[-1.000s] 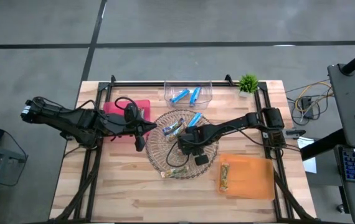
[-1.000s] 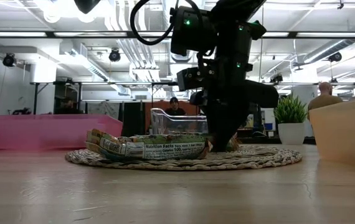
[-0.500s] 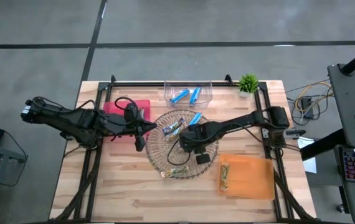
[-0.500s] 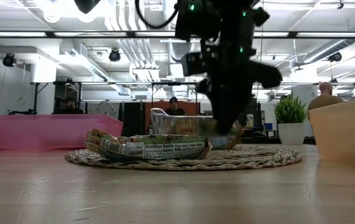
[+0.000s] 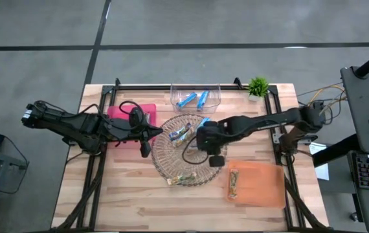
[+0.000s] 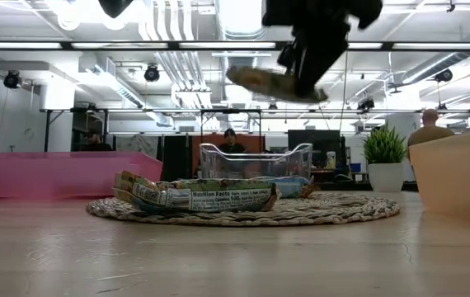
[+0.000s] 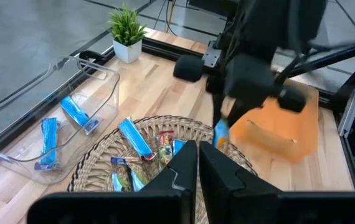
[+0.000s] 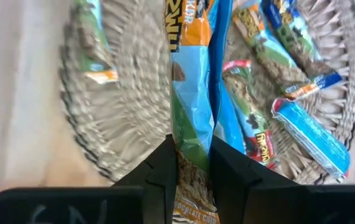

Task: Pick and place Granola Bars by type
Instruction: Put the yellow granola bar into the orange bin

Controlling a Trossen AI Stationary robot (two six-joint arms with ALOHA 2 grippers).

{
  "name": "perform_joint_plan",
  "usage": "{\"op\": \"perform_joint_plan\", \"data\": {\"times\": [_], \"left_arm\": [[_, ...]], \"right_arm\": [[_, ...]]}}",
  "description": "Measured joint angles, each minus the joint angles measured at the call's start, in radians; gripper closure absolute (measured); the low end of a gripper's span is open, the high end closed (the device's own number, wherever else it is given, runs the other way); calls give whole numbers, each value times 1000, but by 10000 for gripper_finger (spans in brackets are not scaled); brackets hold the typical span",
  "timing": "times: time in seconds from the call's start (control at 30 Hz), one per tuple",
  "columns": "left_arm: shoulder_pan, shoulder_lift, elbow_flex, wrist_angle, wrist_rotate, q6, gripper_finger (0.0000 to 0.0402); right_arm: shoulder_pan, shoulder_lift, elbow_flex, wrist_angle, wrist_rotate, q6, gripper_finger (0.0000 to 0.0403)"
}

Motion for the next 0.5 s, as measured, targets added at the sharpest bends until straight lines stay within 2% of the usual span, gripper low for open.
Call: {"op": "perform_joint_plan", "data": {"times": [0.27, 0.5], "left_arm": [[0, 0, 0, 0, 0, 0, 401], [0, 0, 0, -1, 0, 2, 401]], "right_arm": [[51, -85, -4, -70, -5, 137, 333], [165, -115, -8, -212, -5, 310, 334]]}}
